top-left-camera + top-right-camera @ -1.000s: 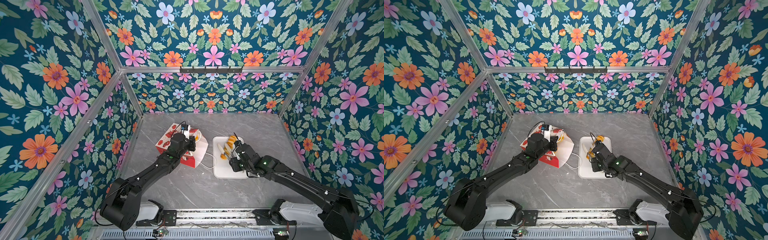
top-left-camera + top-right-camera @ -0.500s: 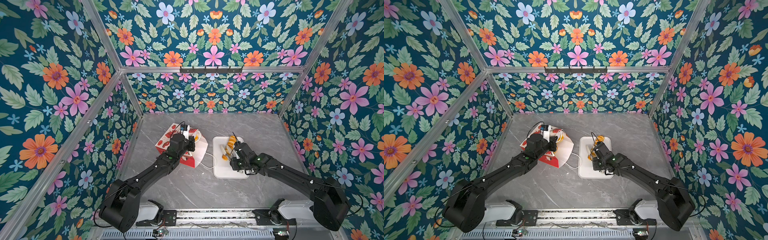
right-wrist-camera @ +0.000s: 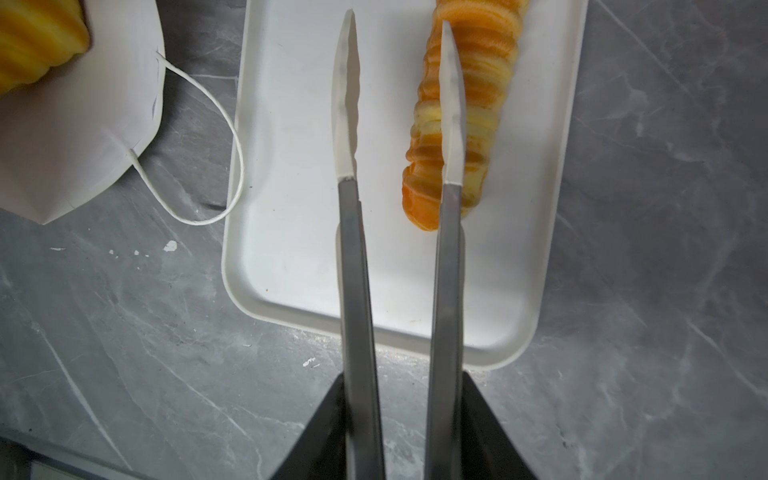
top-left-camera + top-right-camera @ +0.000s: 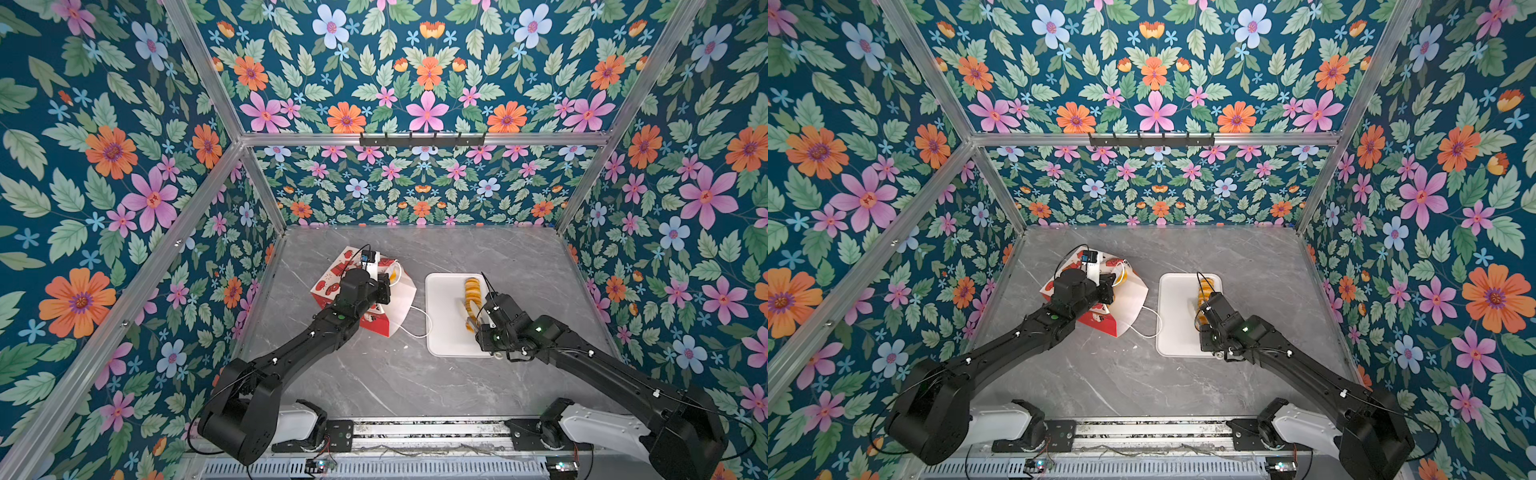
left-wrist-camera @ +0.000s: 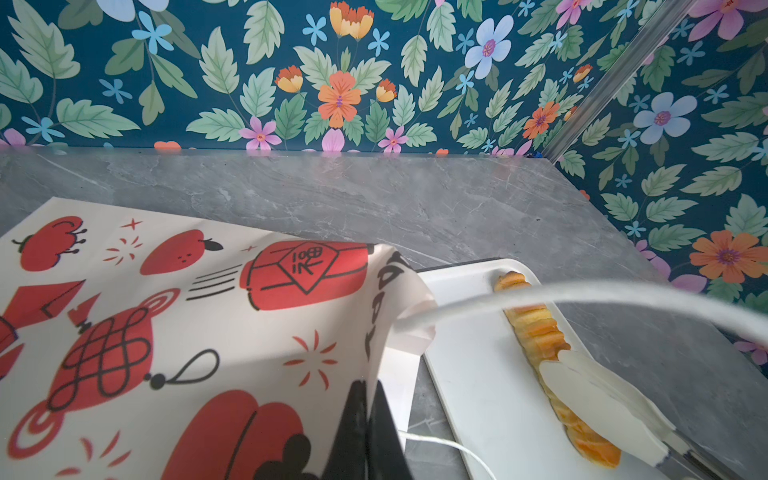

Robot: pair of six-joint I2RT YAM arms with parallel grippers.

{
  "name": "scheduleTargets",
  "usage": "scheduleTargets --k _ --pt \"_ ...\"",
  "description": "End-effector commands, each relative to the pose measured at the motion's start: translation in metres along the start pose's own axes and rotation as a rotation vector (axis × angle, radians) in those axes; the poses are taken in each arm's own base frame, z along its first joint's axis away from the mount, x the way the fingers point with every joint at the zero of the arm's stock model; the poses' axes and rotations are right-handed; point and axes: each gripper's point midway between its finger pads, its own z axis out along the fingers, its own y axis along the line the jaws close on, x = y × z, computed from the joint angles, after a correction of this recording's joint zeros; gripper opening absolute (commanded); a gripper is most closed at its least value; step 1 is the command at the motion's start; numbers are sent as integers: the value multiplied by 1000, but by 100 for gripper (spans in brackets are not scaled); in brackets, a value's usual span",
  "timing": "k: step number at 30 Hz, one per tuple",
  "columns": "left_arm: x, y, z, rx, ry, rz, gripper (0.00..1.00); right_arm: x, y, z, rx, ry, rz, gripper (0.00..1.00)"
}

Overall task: Take the fake bread out of the paper bag
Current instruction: 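Lift the open tongs off the tray and move them back toward the bag, then insert the tongs into the bag and pinch the round striped bread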

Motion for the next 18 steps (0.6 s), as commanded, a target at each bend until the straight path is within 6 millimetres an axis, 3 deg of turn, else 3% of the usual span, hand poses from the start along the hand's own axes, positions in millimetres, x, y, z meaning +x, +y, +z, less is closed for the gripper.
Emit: scheduleTargets --k 1,7,12,18 --pt "-8 -4 -1 14 -27 -8 0 -10 22 -10 -114 -44 -33 40" --pt "-11 -3 -2 5 -19 7 0 -21 82 -29 -241 -113 -263 40" --pt "-13 -5 -2 10 -7 25 0 -33 131 -23 -387 -154 -322 40" --pt "-16 -8 1 8 52 83 0 -56 155 -4 -415 -214 -323 41"
